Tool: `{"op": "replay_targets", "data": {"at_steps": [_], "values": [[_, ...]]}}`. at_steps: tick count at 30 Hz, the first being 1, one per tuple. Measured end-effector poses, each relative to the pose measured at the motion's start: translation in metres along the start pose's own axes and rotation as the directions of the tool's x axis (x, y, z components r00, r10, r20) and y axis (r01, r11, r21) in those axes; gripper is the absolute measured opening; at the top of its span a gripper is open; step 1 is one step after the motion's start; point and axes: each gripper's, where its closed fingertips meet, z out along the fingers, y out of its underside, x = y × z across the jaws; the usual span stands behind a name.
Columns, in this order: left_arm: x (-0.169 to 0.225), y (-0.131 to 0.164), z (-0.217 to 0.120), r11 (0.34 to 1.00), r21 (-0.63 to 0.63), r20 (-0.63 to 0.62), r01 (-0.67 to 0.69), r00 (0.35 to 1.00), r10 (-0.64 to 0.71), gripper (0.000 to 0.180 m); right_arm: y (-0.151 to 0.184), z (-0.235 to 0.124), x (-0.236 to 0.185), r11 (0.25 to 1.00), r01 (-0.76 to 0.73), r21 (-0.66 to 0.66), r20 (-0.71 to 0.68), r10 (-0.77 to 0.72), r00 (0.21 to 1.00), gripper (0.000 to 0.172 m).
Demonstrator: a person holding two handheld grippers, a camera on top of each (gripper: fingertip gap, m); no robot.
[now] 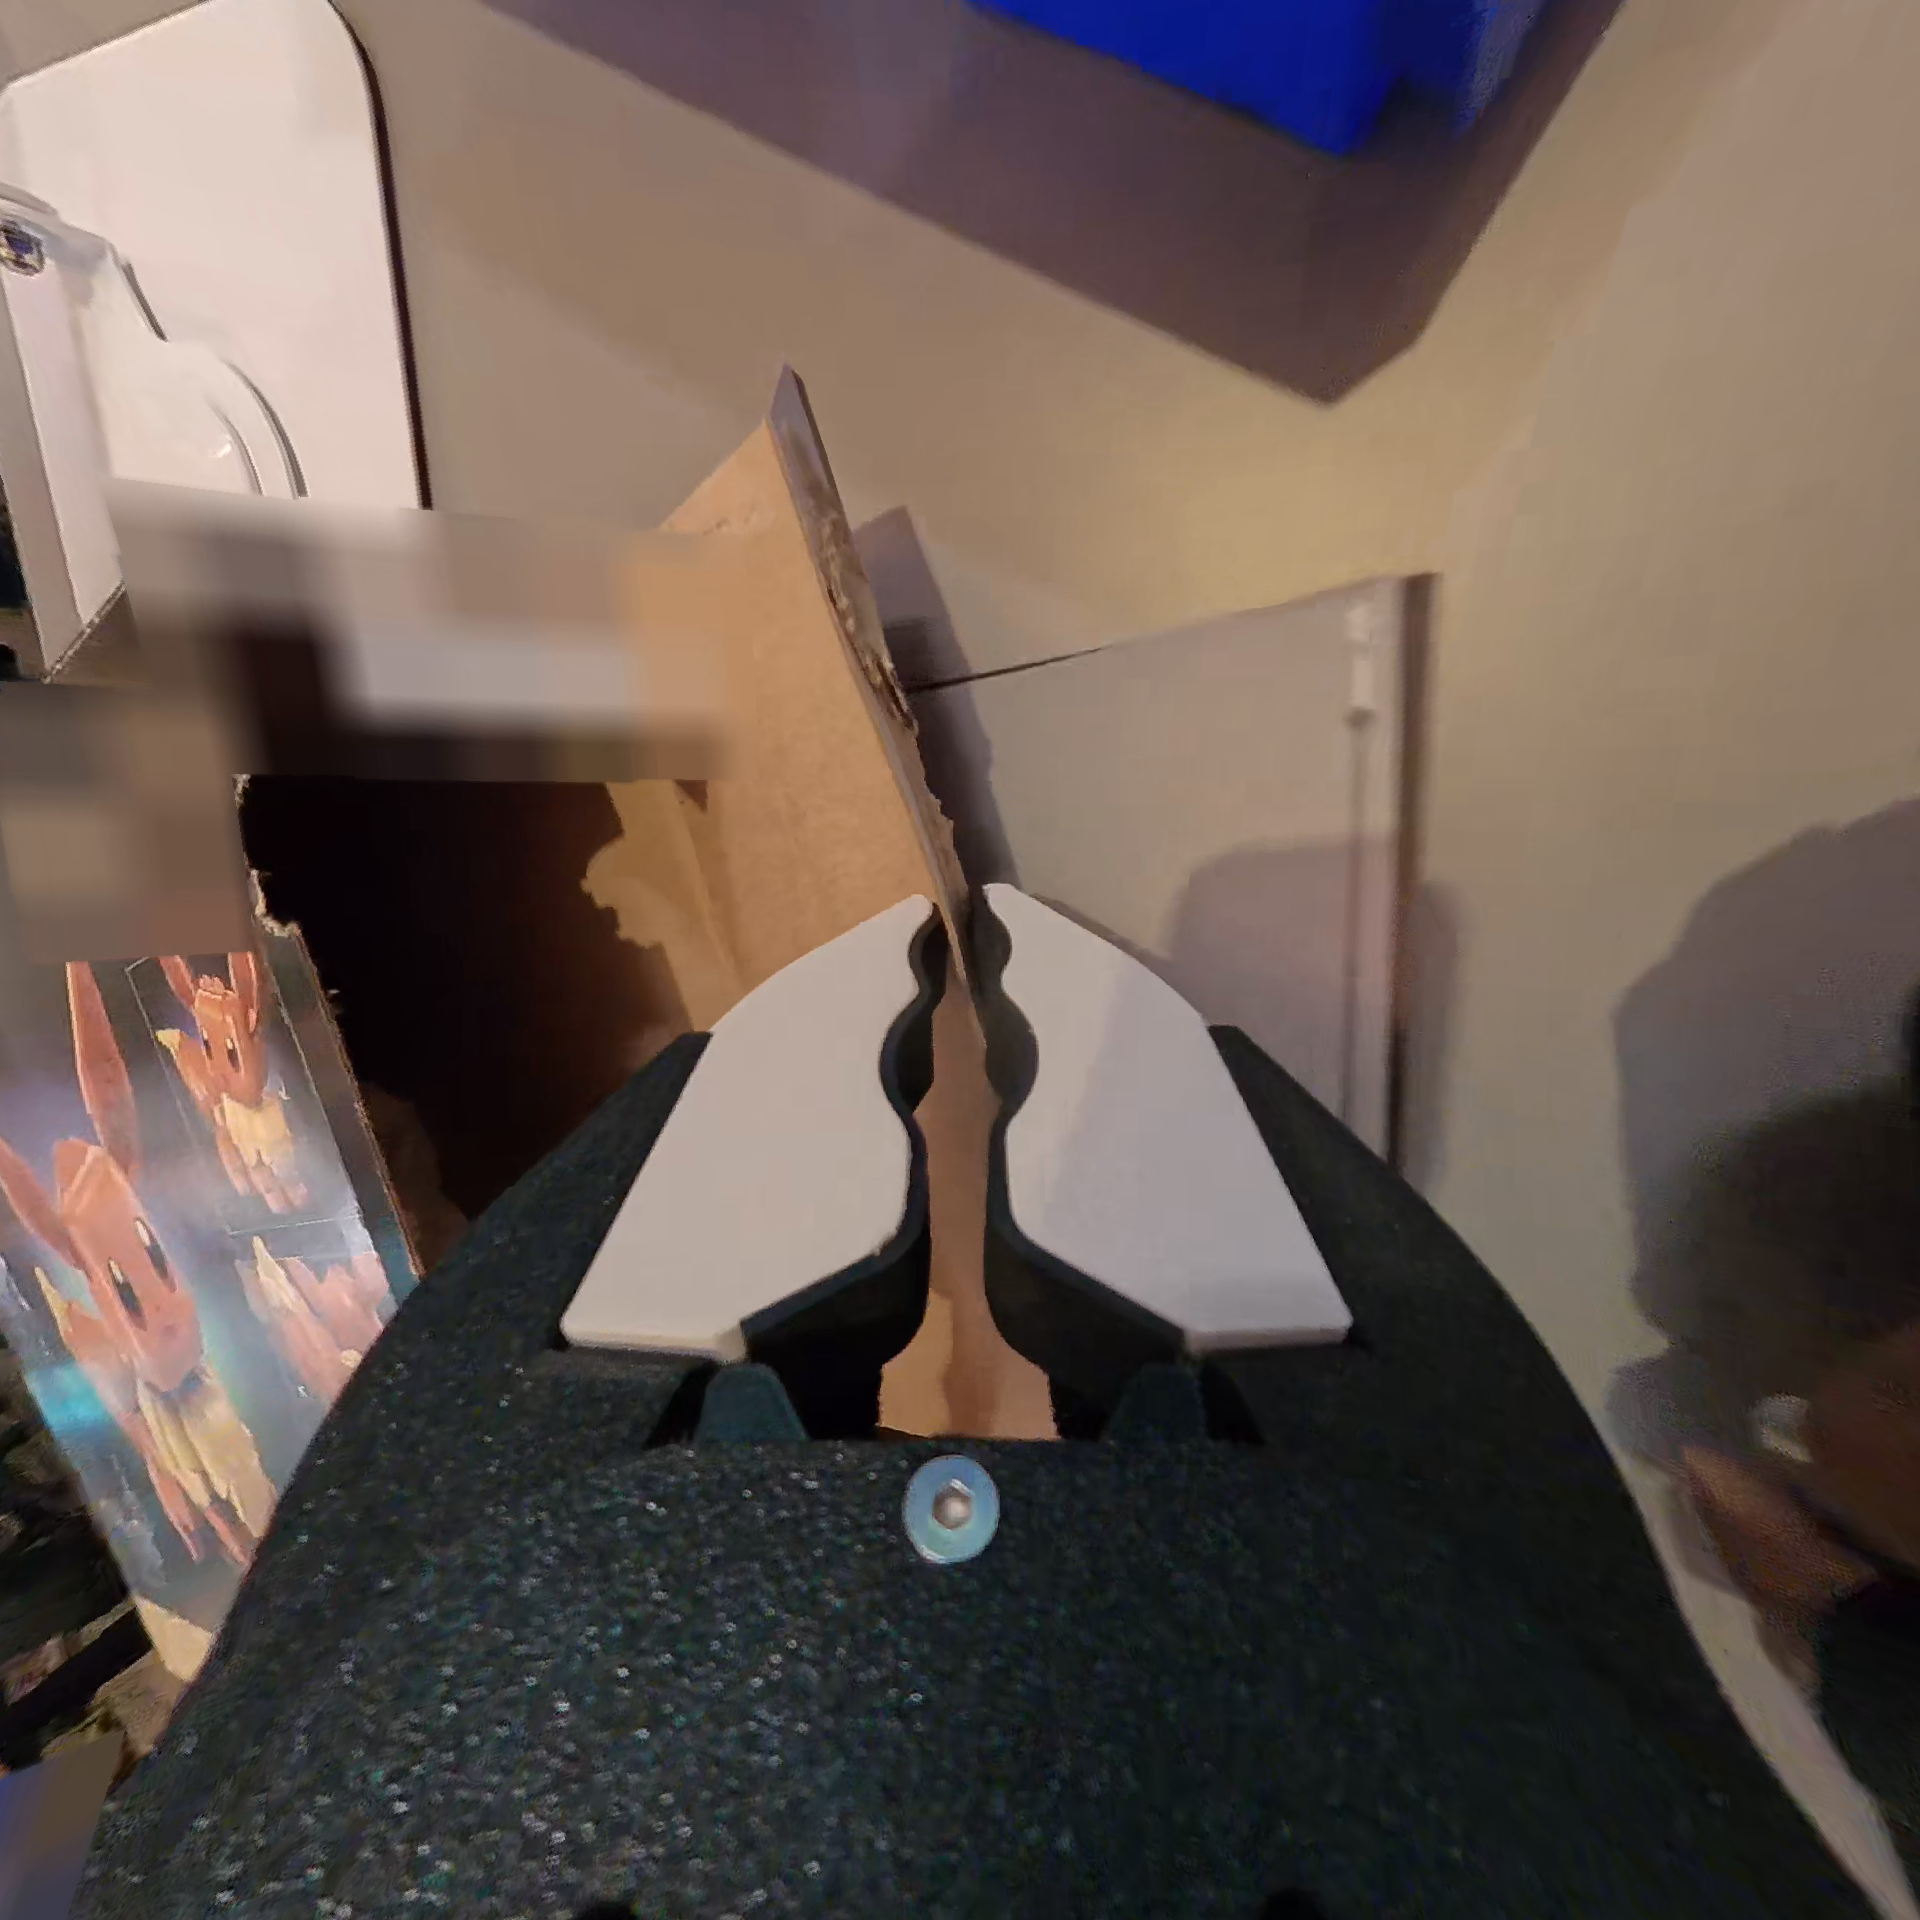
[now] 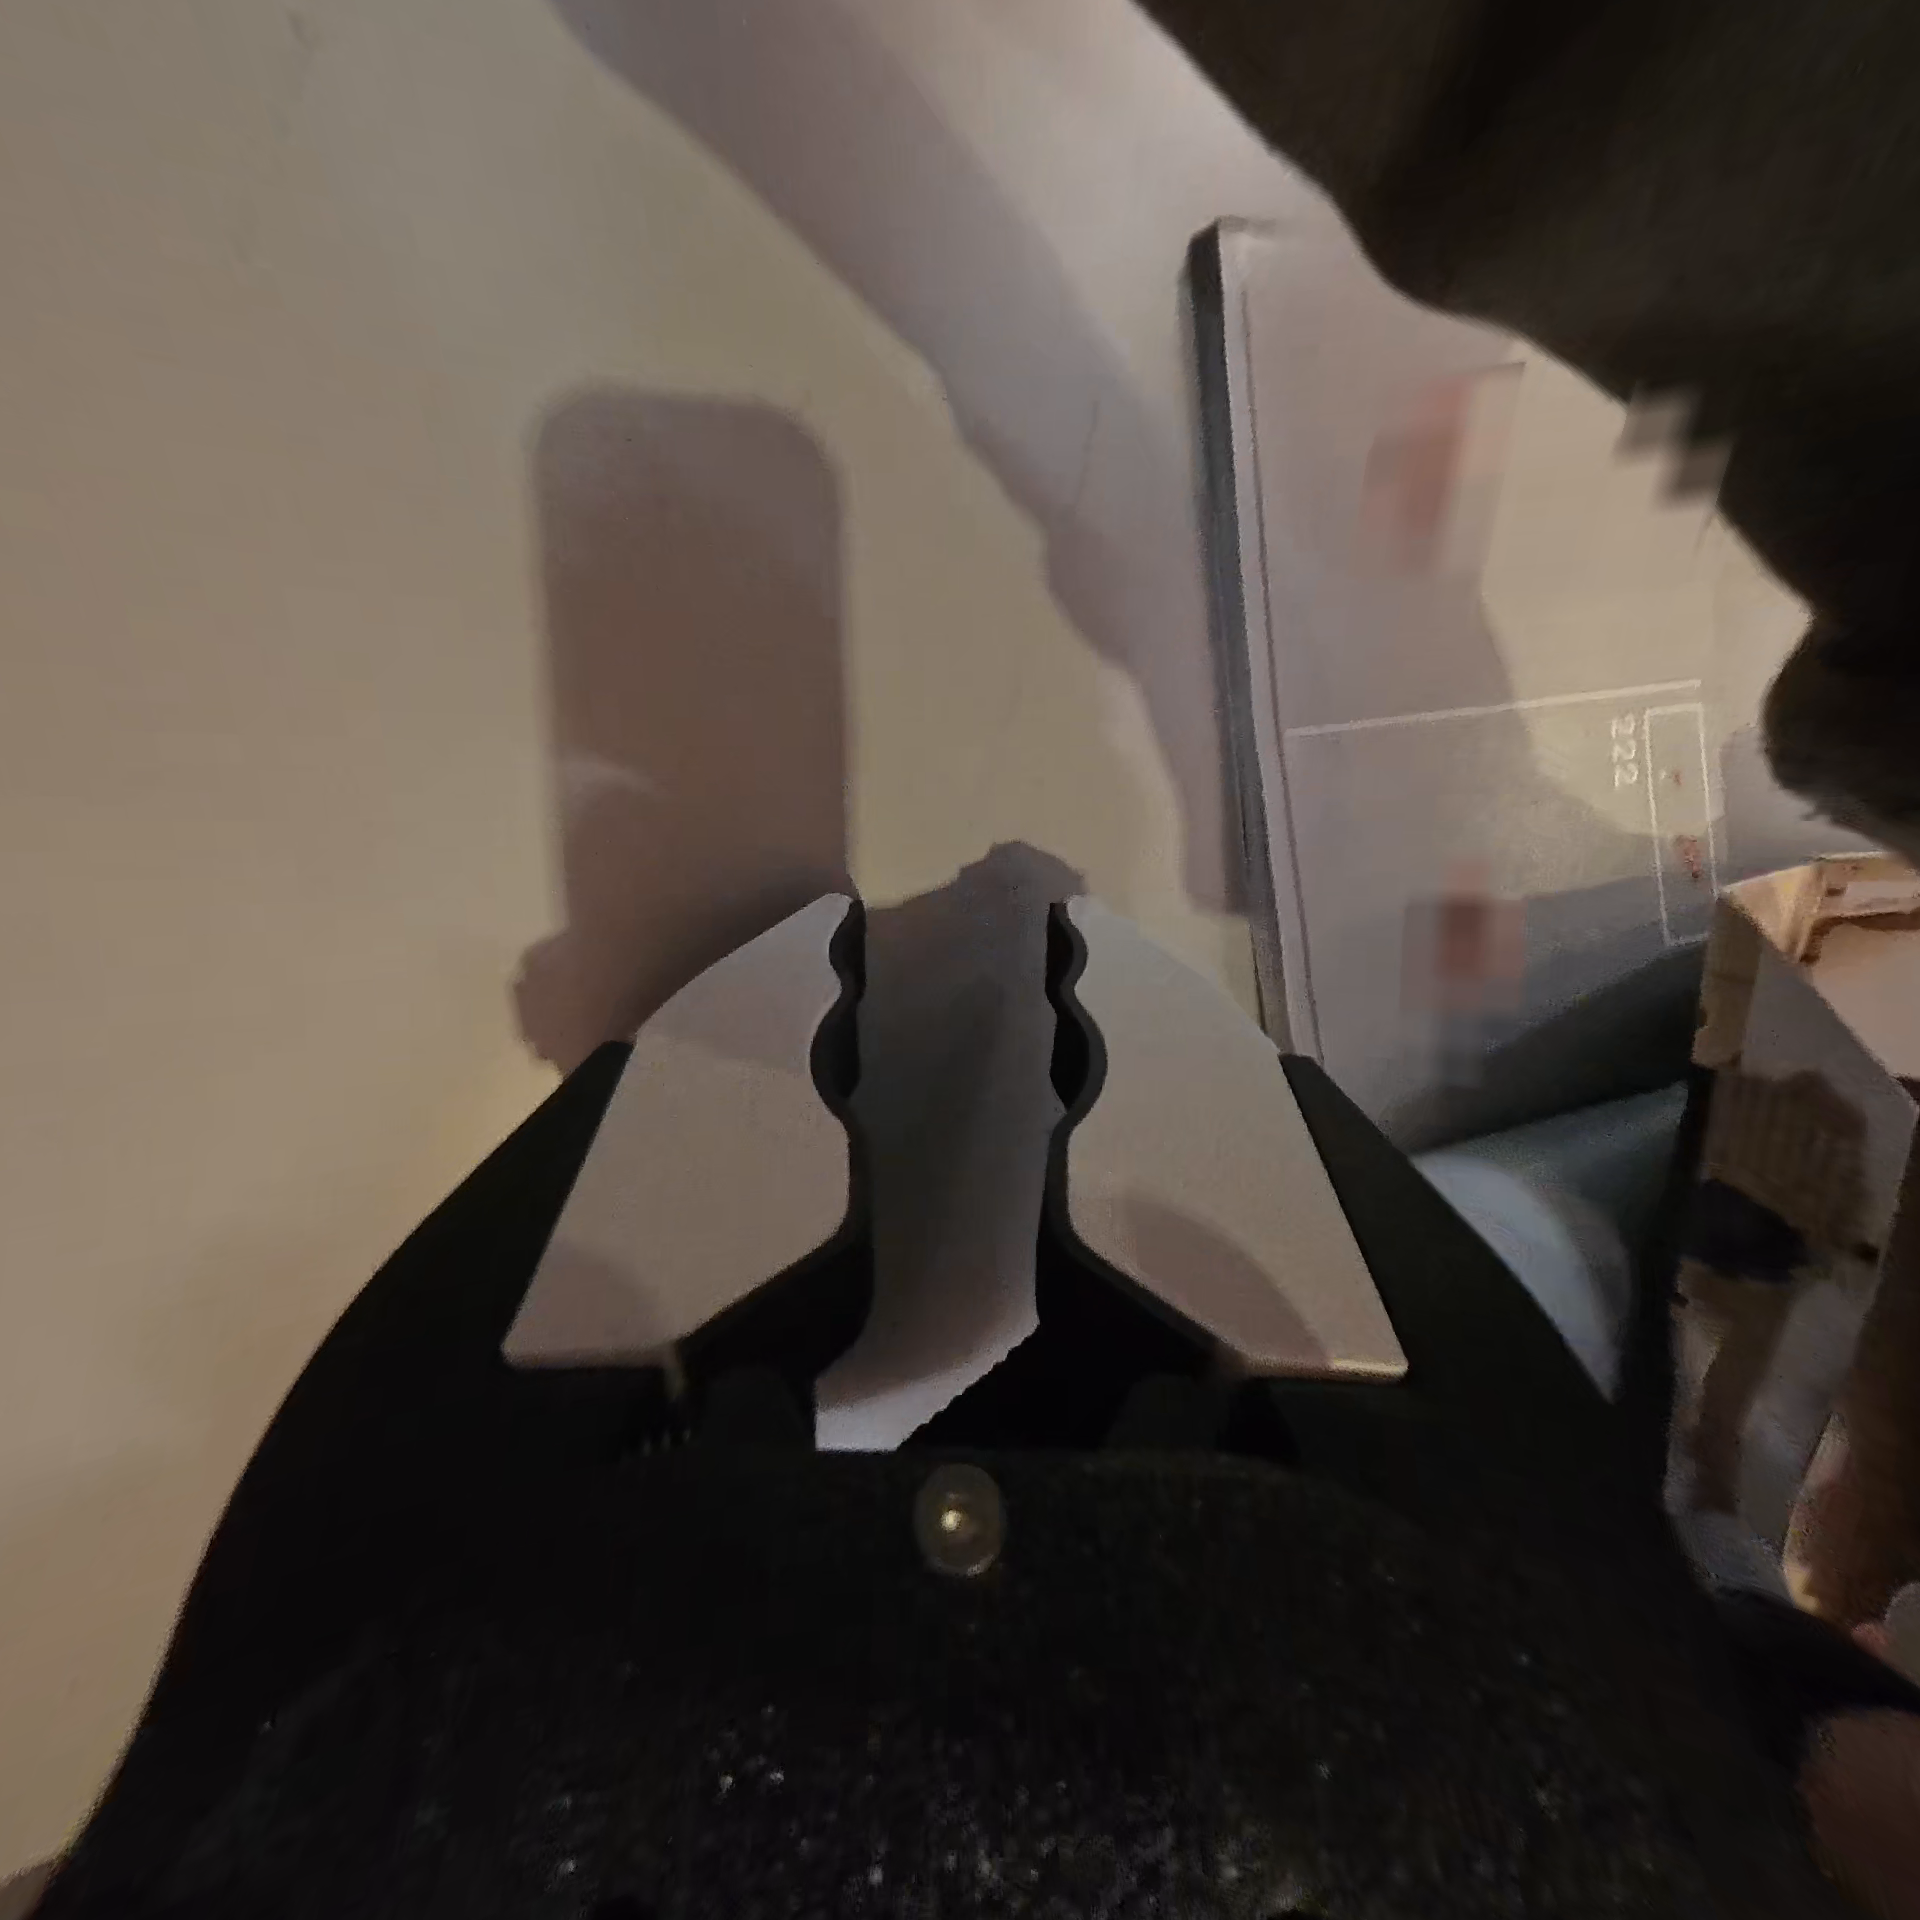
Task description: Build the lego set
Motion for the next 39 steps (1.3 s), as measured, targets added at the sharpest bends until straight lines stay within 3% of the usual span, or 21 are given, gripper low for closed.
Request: {"op": "replay_targets", "data": {"at_steps": [5, 9, 15, 17, 19, 23, 25, 27, 30, 34, 39], "values": [[-0.009, 0.000, 0.020, 0.997, -0.069, 0.081, -0.016, 0.996, 0.022, 0.005, 0.015, -0.009, -0.003, 0.999, -0.038, 0.020, -0.017, 0.039, 0.999, 0.034], [-0.012, -0.011, 0.012, 1.000, 0.004, 0.154, 0.006, 0.988, -0.007, 0.010, 0.024, -0.017, -0.002, 0.996, -0.070, 0.057, -0.044, 0.073, 0.996, 0.034], [-0.024, -0.031, -0.060, 0.943, 0.331, 0.301, 0.019, 0.946, -0.125, 0.023, 0.036, -0.033, 0.009, 0.992, -0.092, 0.089, -0.099, 0.100, 0.990, 0.034], [-0.027, -0.016, -0.095, 0.899, 0.435, 0.332, 0.055, 0.918, -0.217, 0.026, 0.042, -0.041, 0.020, 0.988, -0.108, 0.107, -0.158, 0.124, 0.980, 0.036], [-0.027, 0.019, -0.119, 0.854, 0.500, 0.324, 0.142, 0.884, -0.336, 0.025, 0.051, -0.053, 0.036, 0.979, -0.149, 0.142, -0.243, 0.180, 0.953, 0.036], [0.002, 0.110, -0.110, 0.815, 0.453, 0.183, 0.362, 0.857, -0.482, 0.027, 0.081, -0.088, 0.088, 0.935, -0.283, 0.213, -0.467, 0.352, 0.811, 0.035], [0.024, 0.145, -0.091, 0.837, 0.352, 0.139, 0.418, 0.861, -0.489, 0.029, 0.093, -0.100, 0.107, 0.928, -0.319, 0.194, -0.536, 0.373, 0.757, 0.036], [0.043, 0.165, -0.077, 0.869, 0.251, 0.117, 0.425, 0.878, -0.464, 0.039, 0.100, -0.102, 0.117, 0.938, -0.325, 0.121, -0.567, 0.334, 0.753, 0.037], [0.061, 0.169, -0.064, 0.882, 0.204, 0.048, 0.425, 0.896, -0.442, 0.048, 0.107, -0.101, 0.127, 0.963, -0.266, -0.036, -0.568, 0.199, 0.799, 0.035], [0.073, 0.166, -0.054, 0.879, 0.191, -0.032, 0.437, 0.898, -0.439, 0.054, 0.122, -0.093, 0.128, 0.971, -0.088, -0.224, -0.396, -0.008, 0.918, 0.032], [0.080, 0.167, -0.054, 0.857, 0.182, -0.081, 0.482, 0.876, -0.476, 0.052, 0.128, -0.087, 0.135, 0.973, -0.054, -0.226, -0.241, -0.001, 0.971, 0.032]]}}
